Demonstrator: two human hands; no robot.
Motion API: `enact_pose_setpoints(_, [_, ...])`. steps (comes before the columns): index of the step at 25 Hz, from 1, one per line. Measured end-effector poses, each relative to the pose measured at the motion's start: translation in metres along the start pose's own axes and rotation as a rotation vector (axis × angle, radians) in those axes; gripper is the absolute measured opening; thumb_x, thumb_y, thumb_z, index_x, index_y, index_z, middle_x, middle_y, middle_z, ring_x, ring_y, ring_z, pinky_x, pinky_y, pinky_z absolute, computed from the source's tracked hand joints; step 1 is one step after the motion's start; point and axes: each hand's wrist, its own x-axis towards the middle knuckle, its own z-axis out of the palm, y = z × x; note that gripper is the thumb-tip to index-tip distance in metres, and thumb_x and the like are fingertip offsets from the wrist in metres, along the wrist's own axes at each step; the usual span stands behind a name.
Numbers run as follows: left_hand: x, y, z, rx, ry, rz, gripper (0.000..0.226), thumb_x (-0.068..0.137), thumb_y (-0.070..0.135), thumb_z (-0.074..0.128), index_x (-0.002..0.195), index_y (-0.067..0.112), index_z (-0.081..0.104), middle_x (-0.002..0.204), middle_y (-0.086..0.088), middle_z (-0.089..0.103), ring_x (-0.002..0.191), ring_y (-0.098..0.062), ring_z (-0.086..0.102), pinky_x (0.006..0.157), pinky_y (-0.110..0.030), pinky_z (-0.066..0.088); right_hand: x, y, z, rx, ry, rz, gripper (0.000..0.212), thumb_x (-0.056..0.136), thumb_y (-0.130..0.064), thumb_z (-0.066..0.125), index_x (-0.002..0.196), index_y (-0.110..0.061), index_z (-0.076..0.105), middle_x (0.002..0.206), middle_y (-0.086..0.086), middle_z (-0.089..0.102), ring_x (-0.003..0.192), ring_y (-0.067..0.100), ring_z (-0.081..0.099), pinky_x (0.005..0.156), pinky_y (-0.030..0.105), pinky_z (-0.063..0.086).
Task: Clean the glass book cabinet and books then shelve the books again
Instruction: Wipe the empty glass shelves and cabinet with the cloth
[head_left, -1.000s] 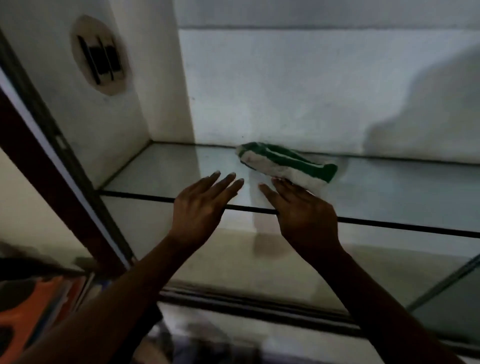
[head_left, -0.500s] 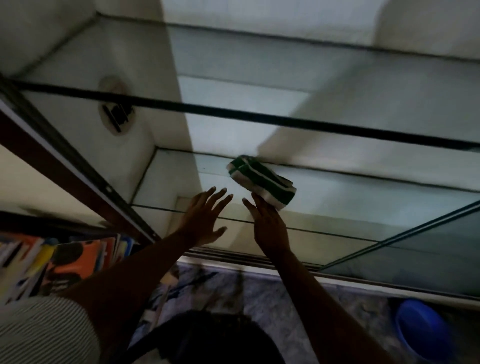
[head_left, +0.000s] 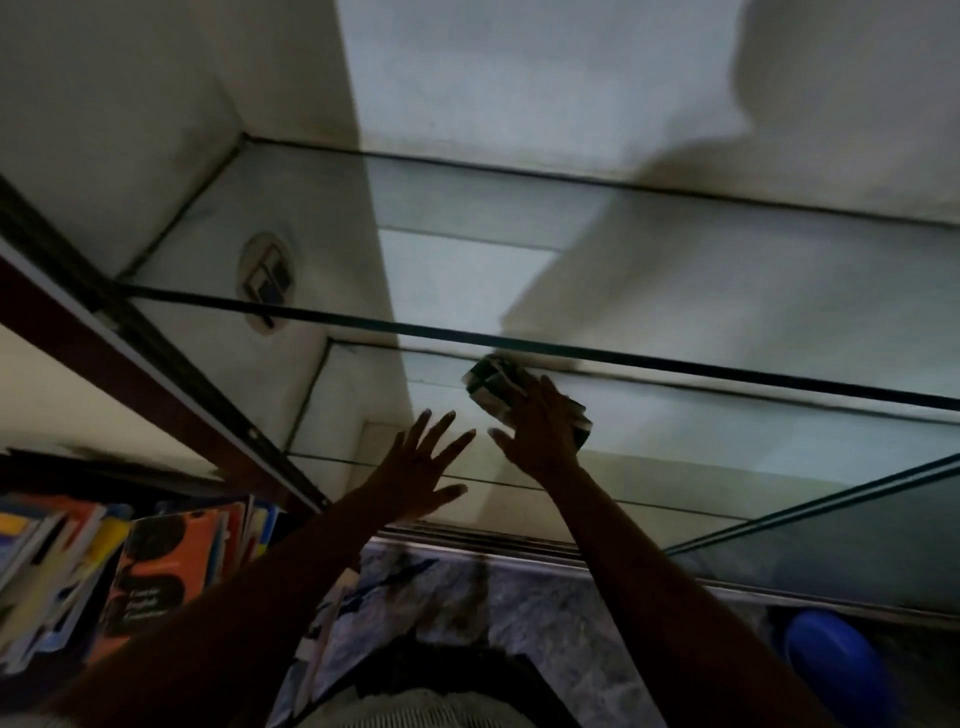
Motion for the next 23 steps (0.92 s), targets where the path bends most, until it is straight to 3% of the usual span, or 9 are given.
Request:
enact_pose_setpoints(2, [-0.019, 0.003, -0.017, -0.066, 0.051, -0.011, 0.059, 0.093, 0.061, 0.018, 0.144, 0.031, 0.025, 0.146, -0.010, 0.032, 0.132, -0.034, 0.029, 0.088, -0.054, 0.050, -0.001, -0.004, 0.011, -0.100, -0.099, 0.021, 0.061, 0.073, -0.015, 0.075, 0.130, -0.017, 0.053, 0.133, 0.020, 0.050, 0.118, 0.044, 0.048, 0.090, 0.060, 0.045])
enact_pose_setpoints(4, [-0.041, 0.001, -0.033, -0.137, 0.074, 0.072, 0.054, 0.095, 0.060, 0.016, 0.137, 0.032, 0.035, 0.142, -0.013, 0.044, 0.132, -0.032, 0.029, 0.089, -0.053, 0.050, -0.006, -0.002, 0.013, -0.084, -0.091, 0.058, 0.057, 0.069, 0.002, 0.073, 0.123, -0.010, 0.058, 0.118, 0.024, 0.059, 0.093, 0.043, 0.061, 0.069, 0.048, 0.056])
enact_pose_setpoints(6, [-0.053, 0.009, -0.067, -0.285, 0.053, 0.102, 0.056, 0.092, 0.067, 0.016, 0.132, 0.036, 0.037, 0.144, -0.008, 0.041, 0.137, -0.029, 0.027, 0.099, -0.052, 0.041, -0.014, -0.004, -0.005, -0.044, -0.055, 0.066, 0.048, 0.074, 0.003, 0.066, 0.120, -0.007, 0.057, 0.102, 0.021, 0.065, 0.077, 0.037, 0.064, 0.058, 0.037, 0.053])
enact_pose_setpoints(8, [-0.050, 0.023, -0.110, -0.391, 0.096, 0.160, 0.060, 0.086, 0.074, 0.015, 0.136, 0.045, 0.033, 0.148, 0.007, 0.028, 0.138, -0.011, 0.021, 0.108, -0.036, 0.029, -0.034, -0.005, -0.041, 0.080, -0.012, 0.127, 0.034, 0.087, -0.007, 0.057, 0.121, -0.013, 0.058, 0.099, 0.012, 0.068, 0.085, 0.031, 0.065, 0.070, 0.034, 0.051])
enact_pose_setpoints(9, [-0.048, 0.033, -0.129, -0.397, 0.130, 0.229, 0.062, 0.085, 0.075, 0.015, 0.136, 0.045, 0.032, 0.146, 0.014, 0.026, 0.135, -0.001, 0.019, 0.108, -0.027, 0.027, -0.054, -0.007, -0.062, 0.159, -0.025, 0.196, 0.032, 0.093, -0.014, 0.053, 0.124, -0.018, 0.057, 0.106, 0.004, 0.067, 0.096, 0.023, 0.063, 0.079, 0.026, 0.047])
enact_pose_setpoints(11, [-0.042, 0.056, -0.161, -0.326, 0.259, 0.373, 0.057, 0.091, 0.068, 0.019, 0.137, 0.038, 0.036, 0.145, 0.015, 0.031, 0.133, 0.003, 0.020, 0.109, -0.020, 0.025, -0.100, -0.016, -0.107, 0.302, 0.012, 0.297, 0.030, 0.094, -0.017, 0.051, 0.122, -0.029, 0.057, 0.106, -0.016, 0.059, 0.102, 0.007, 0.057, 0.077, 0.005, 0.035])
enact_pose_setpoints(14, [-0.024, 0.091, -0.220, -0.281, 0.461, 0.571, 0.047, 0.095, 0.051, 0.030, 0.138, 0.031, 0.037, 0.150, 0.007, 0.032, 0.142, -0.010, 0.018, 0.113, -0.024, 0.014, -0.155, -0.039, -0.193, 0.496, 0.241, 0.283, 0.050, 0.093, -0.010, 0.052, 0.095, -0.059, 0.058, 0.088, -0.038, 0.060, 0.091, -0.008, 0.060, 0.072, -0.003, 0.036])
enact_pose_setpoints(16, [-0.009, 0.112, -0.267, -0.269, 0.597, 0.671, 0.049, 0.094, 0.047, 0.035, 0.139, 0.028, 0.037, 0.150, 0.005, 0.031, 0.143, -0.013, 0.016, 0.117, -0.021, 0.009, -0.169, -0.050, -0.243, 0.515, 0.395, 0.272, 0.055, 0.093, -0.012, 0.051, 0.087, -0.066, 0.058, 0.086, -0.036, 0.064, 0.083, -0.011, 0.061, 0.072, 0.004, 0.043])
enact_pose_setpoints(23, [0.046, 0.159, -0.401, -0.128, 1.158, 0.816, 0.043, 0.093, 0.025, 0.045, 0.135, 0.018, 0.047, 0.142, -0.002, 0.046, 0.140, -0.021, 0.027, 0.117, -0.047, 0.013, -0.142, -0.087, -0.389, 0.247, 0.893, 0.079, 0.030, 0.084, -0.025, 0.051, 0.102, -0.046, 0.063, 0.097, -0.031, 0.065, 0.091, -0.009, 0.062, 0.077, 0.003, 0.042])
